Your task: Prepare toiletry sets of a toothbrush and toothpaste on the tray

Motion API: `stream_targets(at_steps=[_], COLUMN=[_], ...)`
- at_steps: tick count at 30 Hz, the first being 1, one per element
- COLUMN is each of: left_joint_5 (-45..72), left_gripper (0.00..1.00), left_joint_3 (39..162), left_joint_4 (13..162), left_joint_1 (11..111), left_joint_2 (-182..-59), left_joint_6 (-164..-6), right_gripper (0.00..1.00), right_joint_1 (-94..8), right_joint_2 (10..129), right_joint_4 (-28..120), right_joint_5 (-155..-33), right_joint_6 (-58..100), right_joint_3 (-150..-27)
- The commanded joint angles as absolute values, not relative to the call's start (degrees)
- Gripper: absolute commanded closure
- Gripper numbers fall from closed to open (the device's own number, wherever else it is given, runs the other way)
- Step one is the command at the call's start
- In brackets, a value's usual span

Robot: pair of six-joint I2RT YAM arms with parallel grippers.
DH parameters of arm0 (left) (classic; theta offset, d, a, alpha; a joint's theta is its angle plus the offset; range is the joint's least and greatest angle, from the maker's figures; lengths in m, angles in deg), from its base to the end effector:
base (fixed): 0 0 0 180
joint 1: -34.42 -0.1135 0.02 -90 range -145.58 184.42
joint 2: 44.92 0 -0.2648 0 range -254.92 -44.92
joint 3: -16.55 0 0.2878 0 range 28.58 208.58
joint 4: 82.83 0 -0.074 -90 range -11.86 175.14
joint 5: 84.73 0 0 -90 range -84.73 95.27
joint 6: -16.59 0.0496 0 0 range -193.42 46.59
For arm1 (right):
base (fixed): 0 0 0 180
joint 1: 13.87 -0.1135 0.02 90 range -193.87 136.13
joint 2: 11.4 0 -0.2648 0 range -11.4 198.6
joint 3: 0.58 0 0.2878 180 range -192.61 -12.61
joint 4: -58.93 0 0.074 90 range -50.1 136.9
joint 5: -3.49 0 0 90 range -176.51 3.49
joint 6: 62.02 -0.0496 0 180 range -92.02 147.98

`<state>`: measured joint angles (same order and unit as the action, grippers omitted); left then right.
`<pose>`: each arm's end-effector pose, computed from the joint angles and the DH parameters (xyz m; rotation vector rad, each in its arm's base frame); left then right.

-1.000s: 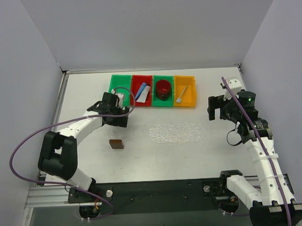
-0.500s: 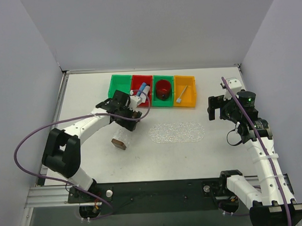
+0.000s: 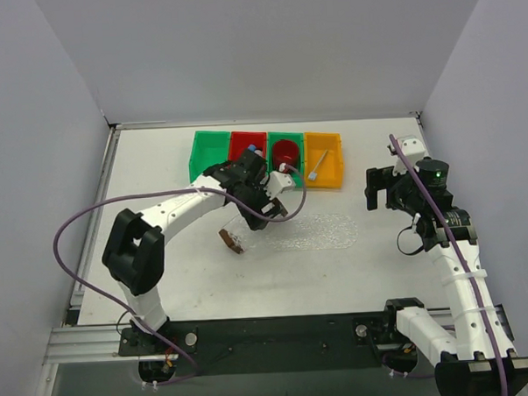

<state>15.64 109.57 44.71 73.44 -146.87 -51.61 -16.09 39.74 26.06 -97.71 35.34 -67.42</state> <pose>0.3191 -0.2701 0.2201 1.3968 2.2584 -0.3395 0.2476 0.0192 0.3614 -0.2896 1.8437 0.1208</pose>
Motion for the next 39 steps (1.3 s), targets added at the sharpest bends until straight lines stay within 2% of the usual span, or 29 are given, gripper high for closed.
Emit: stream_targets(at_steps=[1, 7, 17, 28, 39], left_joint_5=[17.84, 16.26, 10.55, 8.52, 5.97], left_gripper=[0.78, 0.88, 0.94, 0.94, 0.87], left_joint_3=[119.71, 131.91, 145.29, 158.39, 159.36], left_joint_4=[38.66, 29.43, 19.84, 16.05, 18.69], left_joint_1=[75.99, 79.85, 86.09, 89.43, 91.46], left_joint_2=[-150.63, -157.75, -166.73, -174.81, -178.07], left_joint_6=[-43.19, -37.91, -31.58, -28.59, -29.38], right_gripper=[0.00, 0.00, 0.00, 0.00, 0.00], right_joint_1=[-15.19, -14.48, -14.31, -14.04, -12.37], right_joint_2=[38.79, 38.96, 39.14, 39.14, 39.58], right_joint_4=[26.60, 26.68, 26.68, 26.68, 26.42], right_joint_5=[-96.35, -95.30, -93.37, -87.92, -87.13], right_joint_6=[35.10, 35.01, 35.10, 34.66, 34.66], right_joint_3=[-67.37, -67.46, -67.63, -67.98, -68.07])
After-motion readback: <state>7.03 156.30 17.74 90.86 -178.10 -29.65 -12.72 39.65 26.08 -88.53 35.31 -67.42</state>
